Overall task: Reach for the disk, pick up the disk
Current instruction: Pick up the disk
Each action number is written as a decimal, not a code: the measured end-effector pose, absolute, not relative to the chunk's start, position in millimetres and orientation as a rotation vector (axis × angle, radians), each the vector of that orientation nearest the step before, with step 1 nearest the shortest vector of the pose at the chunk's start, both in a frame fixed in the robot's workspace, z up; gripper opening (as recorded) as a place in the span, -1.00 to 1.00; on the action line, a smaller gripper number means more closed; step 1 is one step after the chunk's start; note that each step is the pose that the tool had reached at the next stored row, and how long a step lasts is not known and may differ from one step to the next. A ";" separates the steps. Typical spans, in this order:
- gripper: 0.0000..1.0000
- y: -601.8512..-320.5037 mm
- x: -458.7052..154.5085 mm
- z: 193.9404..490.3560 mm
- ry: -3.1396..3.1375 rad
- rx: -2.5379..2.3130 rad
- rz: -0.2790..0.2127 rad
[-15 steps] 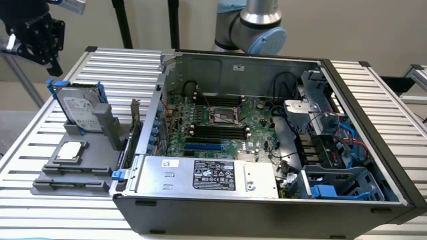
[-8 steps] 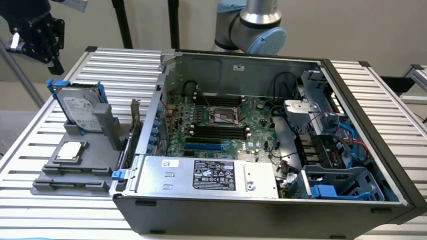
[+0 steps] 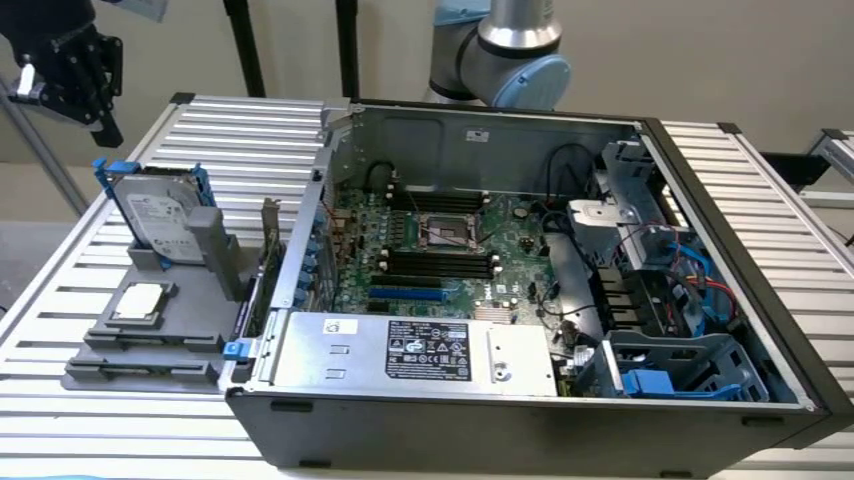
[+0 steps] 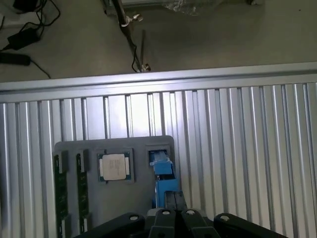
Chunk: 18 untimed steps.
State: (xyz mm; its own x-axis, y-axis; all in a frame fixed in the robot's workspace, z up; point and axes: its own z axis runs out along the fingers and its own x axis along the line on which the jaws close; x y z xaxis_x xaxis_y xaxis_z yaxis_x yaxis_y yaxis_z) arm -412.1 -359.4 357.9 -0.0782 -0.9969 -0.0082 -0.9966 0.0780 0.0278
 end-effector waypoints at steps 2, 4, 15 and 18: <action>-0.79 -359.4 -412.1 357.9 -2.297 2.124 -0.041; -0.64 -359.4 -412.1 357.9 -2.297 2.124 -0.041; 0.08 -359.9 -410.1 352.3 -2.281 2.141 -0.041; 0.08 -362.9 -410.2 346.7 -2.273 2.149 -0.041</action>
